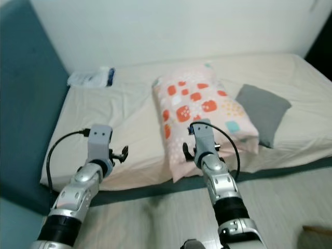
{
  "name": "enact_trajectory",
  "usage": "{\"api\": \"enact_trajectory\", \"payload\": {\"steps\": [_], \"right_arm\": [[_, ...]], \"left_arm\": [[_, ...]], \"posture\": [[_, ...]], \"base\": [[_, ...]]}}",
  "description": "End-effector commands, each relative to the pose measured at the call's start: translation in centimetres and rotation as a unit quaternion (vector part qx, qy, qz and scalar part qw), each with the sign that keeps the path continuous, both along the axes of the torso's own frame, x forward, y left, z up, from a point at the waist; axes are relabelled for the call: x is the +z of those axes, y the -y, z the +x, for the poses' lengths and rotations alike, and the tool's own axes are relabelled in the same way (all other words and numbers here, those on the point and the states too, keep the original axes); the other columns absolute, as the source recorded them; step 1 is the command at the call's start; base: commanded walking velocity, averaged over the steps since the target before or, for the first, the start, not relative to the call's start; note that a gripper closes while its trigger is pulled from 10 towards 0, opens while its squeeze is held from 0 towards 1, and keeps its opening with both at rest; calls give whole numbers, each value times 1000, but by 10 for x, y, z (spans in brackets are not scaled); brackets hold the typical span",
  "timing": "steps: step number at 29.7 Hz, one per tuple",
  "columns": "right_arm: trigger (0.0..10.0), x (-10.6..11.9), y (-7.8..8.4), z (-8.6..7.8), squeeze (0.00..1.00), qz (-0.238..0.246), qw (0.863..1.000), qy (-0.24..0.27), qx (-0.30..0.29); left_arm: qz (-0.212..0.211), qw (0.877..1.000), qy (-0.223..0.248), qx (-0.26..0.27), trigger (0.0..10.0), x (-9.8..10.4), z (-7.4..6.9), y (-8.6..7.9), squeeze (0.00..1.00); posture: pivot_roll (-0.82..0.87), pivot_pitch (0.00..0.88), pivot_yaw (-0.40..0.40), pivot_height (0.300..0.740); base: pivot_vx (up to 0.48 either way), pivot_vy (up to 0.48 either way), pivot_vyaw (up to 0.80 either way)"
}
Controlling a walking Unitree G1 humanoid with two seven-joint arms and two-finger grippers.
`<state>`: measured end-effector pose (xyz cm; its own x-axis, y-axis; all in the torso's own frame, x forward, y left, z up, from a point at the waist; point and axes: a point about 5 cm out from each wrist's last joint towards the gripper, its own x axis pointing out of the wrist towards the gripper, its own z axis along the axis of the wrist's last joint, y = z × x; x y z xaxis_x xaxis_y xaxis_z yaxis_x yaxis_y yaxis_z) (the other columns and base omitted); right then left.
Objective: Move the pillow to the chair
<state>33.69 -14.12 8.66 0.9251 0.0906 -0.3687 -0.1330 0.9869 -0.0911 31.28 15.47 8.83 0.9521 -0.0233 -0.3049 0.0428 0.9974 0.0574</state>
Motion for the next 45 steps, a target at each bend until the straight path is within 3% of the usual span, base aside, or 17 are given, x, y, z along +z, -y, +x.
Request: {"api": "enact_trajectory", "payload": {"steps": [1,16,45], "right_arm": [[10000,2,-2,-1,0,16,1000,8,-2],[10000,5,-5,-1,0,12,1000,20,13],[10000,5,-4,-1,0,10,1000,23,12]], "left_arm": [[4,1000,-9,6,10000,-6,-3,-4,0],[-17,1000,15,-15,10000,1,-3,0,0],[-33,999,32,-17,10000,6,-3,1,0]], "posture": [[27,106,47,740],[27,103,47,740],[27,98,47,740]], "base": [[0,0,-488],[0,0,-33],[367,0,0]]}}
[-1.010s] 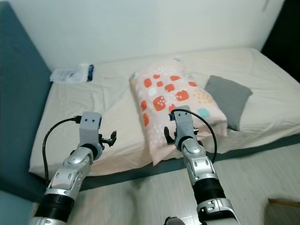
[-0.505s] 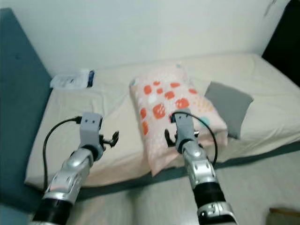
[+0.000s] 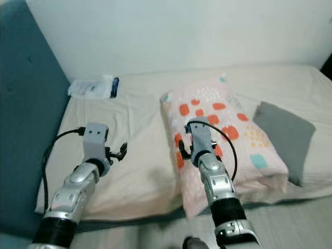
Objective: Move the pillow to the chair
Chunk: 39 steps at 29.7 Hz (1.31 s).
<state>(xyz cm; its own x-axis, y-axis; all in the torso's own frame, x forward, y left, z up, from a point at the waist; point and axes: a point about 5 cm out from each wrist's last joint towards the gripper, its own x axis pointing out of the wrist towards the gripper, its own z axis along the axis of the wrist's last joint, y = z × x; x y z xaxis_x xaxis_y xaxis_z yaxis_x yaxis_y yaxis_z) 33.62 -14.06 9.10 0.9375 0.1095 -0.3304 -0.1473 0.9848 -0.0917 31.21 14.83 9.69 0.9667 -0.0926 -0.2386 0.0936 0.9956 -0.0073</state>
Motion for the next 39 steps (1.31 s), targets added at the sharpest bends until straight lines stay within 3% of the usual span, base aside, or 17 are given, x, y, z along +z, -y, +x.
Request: {"api": "enact_trajectory", "payload": {"steps": [1,12,37,39], "right_arm": [[10000,1,-3,0,0,7,1000,2,4],[10000,1,-4,0,0,6,1000,3,4],[10000,1,-3,0,0,4,1000,1,6],[10000,1,-3,0,0,3,1000,1,6]], "left_arm": [[6,1000,-1,7,10000,-3,-2,-5,0],[26,1000,-3,-3,10000,-4,-3,-4,0],[30,1000,-7,3,10000,-6,-3,-5,0],[7,1000,-3,-7,10000,-5,-4,-3,0]], "posture": [[28,96,46,740],[27,90,47,740],[22,96,42,740],[23,97,42,740]], "base": [[0,0,0],[0,0,0],[0,-369,0],[0,214,0]]}}
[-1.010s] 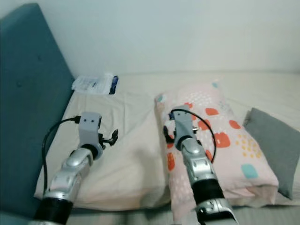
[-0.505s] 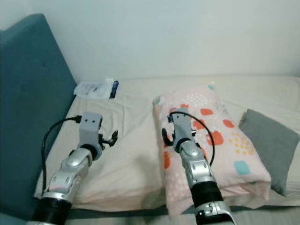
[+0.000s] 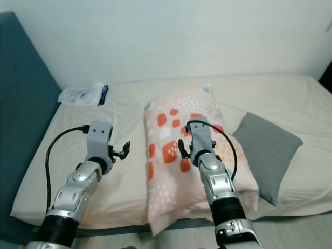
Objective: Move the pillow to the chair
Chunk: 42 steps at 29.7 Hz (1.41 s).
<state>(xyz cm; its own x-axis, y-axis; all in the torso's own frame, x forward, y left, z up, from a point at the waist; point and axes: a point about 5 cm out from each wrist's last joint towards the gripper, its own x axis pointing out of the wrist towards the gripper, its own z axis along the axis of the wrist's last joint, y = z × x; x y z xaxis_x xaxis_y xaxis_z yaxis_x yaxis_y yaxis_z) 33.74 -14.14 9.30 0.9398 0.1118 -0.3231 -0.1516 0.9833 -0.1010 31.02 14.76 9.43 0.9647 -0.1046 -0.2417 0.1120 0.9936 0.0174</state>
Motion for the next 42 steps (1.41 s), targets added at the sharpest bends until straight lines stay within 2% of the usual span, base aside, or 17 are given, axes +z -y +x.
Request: {"api": "enact_trajectory", "payload": {"steps": [1,5,9,28,42], "right_arm": [[10000,-1,-4,-1,0,7,1000,-3,3],[10000,-1,-4,-1,0,7,1000,-3,3],[10000,-1,-4,-1,0,7,1000,-3,4],[10000,-1,-4,0,0,7,1000,-3,5],[10000,-1,-4,-1,0,8,1000,-3,5]], "left_arm": [[-5,1000,-3,3,10000,-2,-2,-4,0],[-1,1000,-10,6,10000,-4,-2,-4,0],[-3,1000,-17,26,10000,-6,-2,-7,0],[12,1000,-8,12,10000,-3,-1,-5,0],[17,1000,-1,8,10000,-2,-2,-3,0]], "posture": [[23,97,42,740],[23,100,41,740],[24,101,41,740],[24,105,43,740],[25,107,44,740]], "base": [[0,428,0],[0,429,0],[0,0,0],[0,0,0],[0,-433,0]]}}
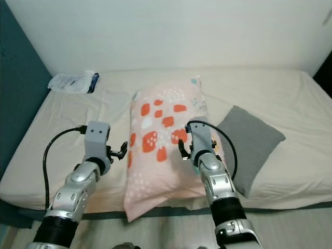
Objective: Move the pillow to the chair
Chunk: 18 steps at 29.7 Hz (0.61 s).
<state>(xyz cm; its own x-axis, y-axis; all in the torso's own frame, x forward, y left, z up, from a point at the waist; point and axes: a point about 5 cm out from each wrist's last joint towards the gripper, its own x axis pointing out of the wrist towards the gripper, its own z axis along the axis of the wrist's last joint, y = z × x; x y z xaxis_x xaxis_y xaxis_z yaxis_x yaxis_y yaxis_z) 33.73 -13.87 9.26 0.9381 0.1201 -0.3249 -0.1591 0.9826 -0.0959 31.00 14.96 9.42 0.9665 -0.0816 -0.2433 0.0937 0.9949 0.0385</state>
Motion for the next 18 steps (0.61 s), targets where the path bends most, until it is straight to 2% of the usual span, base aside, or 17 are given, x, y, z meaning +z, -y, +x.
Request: {"api": "enact_trajectory", "payload": {"steps": [1,9,14,18], "right_arm": [[10000,0,-2,0,0,6,1000,-1,1],[10000,0,-2,0,0,5,1000,-1,0],[10000,0,-1,0,0,5,1000,-1,0],[10000,0,-1,0,0,5,1000,-1,0]], "left_arm": [[6,1000,-1,-1,10000,-2,-1,-1,0],[6,1000,-1,-1,10000,-1,-1,-2,0],[1,1000,-1,-21,10000,-2,-2,1,0],[-3,1000,-12,-17,10000,-4,-3,2,0]], "posture": [[25,107,44,740],[25,106,45,740],[24,104,45,740],[23,99,46,740]], "base": [[0,-458,0],[0,-456,0],[0,0,0],[0,426,0]]}}
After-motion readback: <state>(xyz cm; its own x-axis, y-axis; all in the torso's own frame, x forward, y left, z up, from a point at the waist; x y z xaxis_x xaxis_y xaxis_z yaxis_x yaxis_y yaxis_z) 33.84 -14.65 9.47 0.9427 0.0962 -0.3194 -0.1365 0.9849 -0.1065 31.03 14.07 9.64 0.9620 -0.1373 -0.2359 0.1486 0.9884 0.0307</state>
